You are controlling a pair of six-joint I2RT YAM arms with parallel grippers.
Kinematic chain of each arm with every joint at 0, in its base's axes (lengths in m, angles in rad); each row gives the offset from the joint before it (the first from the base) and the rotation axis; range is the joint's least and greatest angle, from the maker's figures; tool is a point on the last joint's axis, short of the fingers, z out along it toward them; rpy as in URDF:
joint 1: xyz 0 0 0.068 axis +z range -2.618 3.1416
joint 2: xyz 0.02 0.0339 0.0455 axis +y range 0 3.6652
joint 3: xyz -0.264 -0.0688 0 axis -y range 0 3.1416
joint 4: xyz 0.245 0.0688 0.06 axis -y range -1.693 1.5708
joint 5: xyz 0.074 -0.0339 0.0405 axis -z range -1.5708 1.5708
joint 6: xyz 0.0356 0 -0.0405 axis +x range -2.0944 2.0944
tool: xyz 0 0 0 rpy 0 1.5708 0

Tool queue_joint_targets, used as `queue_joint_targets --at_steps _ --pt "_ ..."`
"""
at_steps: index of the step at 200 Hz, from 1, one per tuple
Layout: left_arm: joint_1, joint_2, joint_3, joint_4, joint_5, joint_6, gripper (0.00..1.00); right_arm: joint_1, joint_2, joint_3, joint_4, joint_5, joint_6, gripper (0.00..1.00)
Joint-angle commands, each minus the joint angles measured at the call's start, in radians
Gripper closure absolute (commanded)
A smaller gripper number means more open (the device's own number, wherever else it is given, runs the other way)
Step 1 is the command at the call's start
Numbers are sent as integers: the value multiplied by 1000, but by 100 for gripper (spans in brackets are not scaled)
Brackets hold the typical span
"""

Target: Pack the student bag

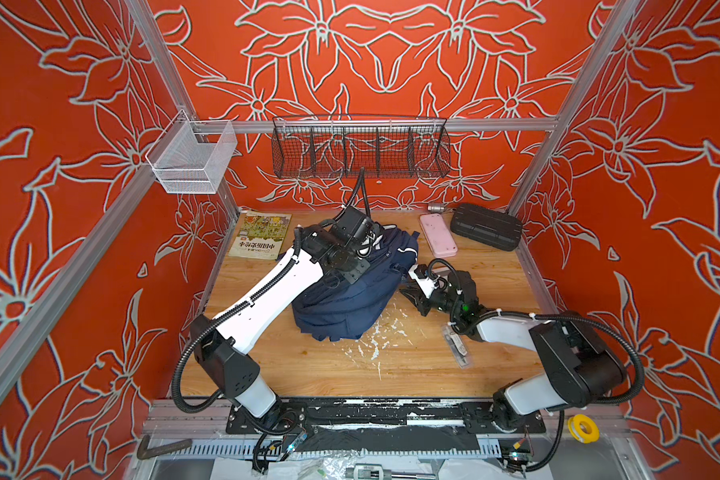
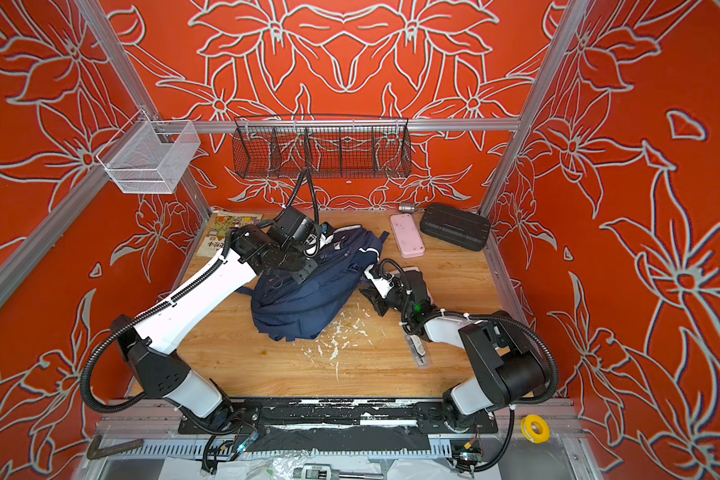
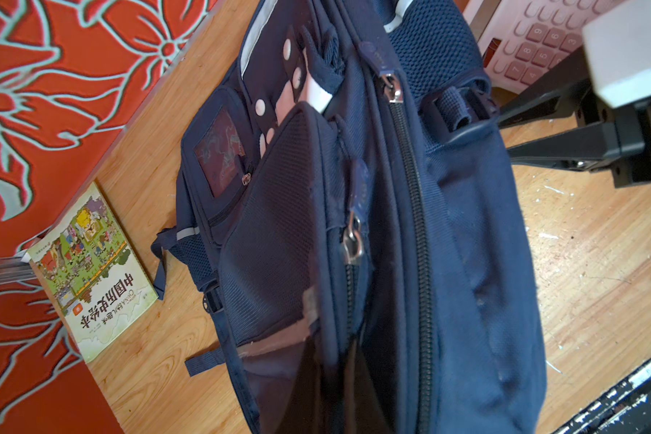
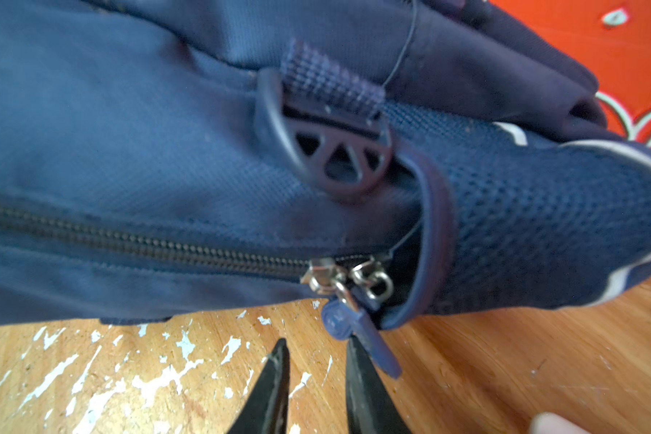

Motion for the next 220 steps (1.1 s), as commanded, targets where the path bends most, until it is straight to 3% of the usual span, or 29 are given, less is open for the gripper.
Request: queue_joint_targets --at_steps 1,78,90,162,220 --pt "-9 -62 12 87 23 24 100 1 -33 -12 -40 6 -57 70" --pt "-9 -67 13 80 23 27 100 0 -98 -11 -158 -42 -73 72" --pt "-9 -68 12 82 16 31 100 0 -118 -28 -150 -43 -67 77" --pt "-9 -76 14 84 23 34 100 -1 -103 -33 -112 68 -13 72" --pt "-9 -73 6 86 33 33 100 2 -97 4 -142 -135 -62 73"
